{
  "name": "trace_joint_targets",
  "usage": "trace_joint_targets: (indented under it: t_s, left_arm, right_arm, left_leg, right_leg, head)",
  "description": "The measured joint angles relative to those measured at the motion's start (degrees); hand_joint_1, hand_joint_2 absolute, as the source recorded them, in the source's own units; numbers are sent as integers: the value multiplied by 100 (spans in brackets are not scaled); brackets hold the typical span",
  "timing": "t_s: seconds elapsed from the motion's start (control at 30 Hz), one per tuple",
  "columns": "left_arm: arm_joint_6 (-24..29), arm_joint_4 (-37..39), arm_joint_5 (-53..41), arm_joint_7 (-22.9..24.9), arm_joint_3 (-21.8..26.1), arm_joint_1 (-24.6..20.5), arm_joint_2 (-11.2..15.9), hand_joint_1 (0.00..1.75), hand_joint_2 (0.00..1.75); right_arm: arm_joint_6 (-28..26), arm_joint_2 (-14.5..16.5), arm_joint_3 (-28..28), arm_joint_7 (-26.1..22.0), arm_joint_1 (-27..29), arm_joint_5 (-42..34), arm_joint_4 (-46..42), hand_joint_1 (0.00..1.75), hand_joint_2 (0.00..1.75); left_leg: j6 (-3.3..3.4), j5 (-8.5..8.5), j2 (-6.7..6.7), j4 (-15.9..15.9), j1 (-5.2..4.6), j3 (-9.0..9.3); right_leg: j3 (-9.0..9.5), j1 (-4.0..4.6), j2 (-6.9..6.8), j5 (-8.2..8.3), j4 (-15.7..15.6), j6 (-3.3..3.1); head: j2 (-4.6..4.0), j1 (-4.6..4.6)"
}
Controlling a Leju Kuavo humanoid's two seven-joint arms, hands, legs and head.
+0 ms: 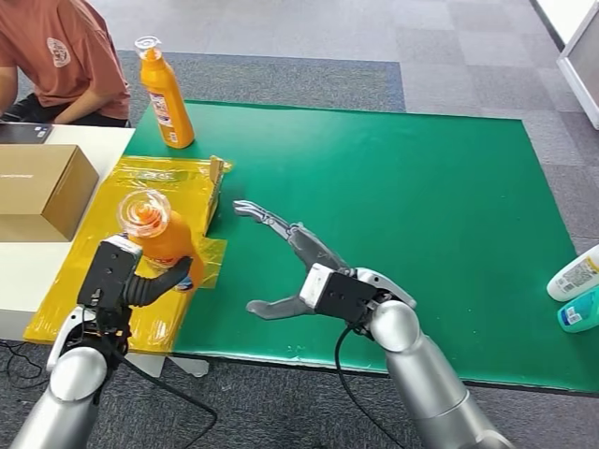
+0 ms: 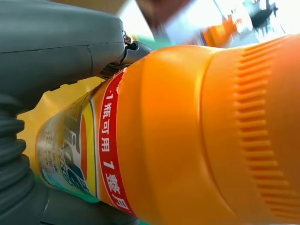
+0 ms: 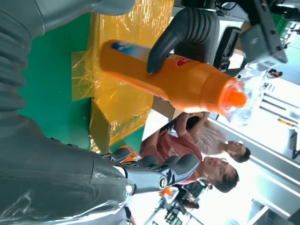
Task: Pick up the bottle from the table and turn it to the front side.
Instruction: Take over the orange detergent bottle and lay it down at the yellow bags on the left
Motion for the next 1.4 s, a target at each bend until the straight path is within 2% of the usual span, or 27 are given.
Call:
trace_joint_targets:
  t_s: [0.13, 0.23, 0.73, 0.9, 1.07, 1.27, 1.4]
  left_arm:
    - [302, 128, -1510, 432, 151, -86, -88, 175, 175]
    - [240, 221, -2069, 611, 197, -146, -101, 175, 175]
    - [154, 525, -2243, 645, 288, -234, -130, 175, 175]
    - [154, 567, -2615, 693, 309, -246, -132, 175, 175]
    - [330, 649, -3839, 1104, 320, -268, -120, 175, 175]
    - [961, 1047, -6209, 1903, 348, -322, 48, 175, 175]
    - [1190, 1422, -6460, 2057, 324, -344, 179, 175, 175]
  right_arm:
    - [-43, 82, -2, 161, -103, -13, -47, 0, 175]
    - [-56, 96, -5, 174, -133, -22, -66, 0, 175]
    - [-55, 107, -11, 174, -132, -38, -68, 0, 175]
    - [-54, 107, -11, 165, -132, -65, -68, 0, 175]
    - [-52, 107, -11, 152, -136, -84, -68, 0, 175]
    - [-50, 107, -9, 137, -230, -237, -67, 0, 175]
    - [-55, 107, -6, 137, -317, -292, -66, 0, 175]
  left_leg:
    - [0, 0, 0, 0, 0, 0]
    - [0, 0, 0, 0, 0, 0]
    - [-1, -1, 0, 0, 0, 0]
    - [-1, -1, 0, 0, 0, 0]
    - [-1, -1, 0, 0, 0, 0]
    - [-1, 0, 1, 0, 0, 0]
    - [-2, 1, 1, 0, 2, 0]
  right_leg:
    - [0, 0, 0, 0, 0, 0]
    - [0, 0, 0, 0, 0, 0]
    - [-1, 0, 0, 0, 0, 0]
    - [-1, 0, 0, -1, 0, -1]
    - [-1, 1, 0, -1, 0, -1]
    - [-2, 1, 1, 0, 0, -2]
    - [-2, 3, 1, 0, 0, -2]
  head:
    - [0, 1]
    - [0, 1]
    - [0, 0]
    - [0, 0]
    - [0, 0]
    - [0, 0]
    - [0, -1]
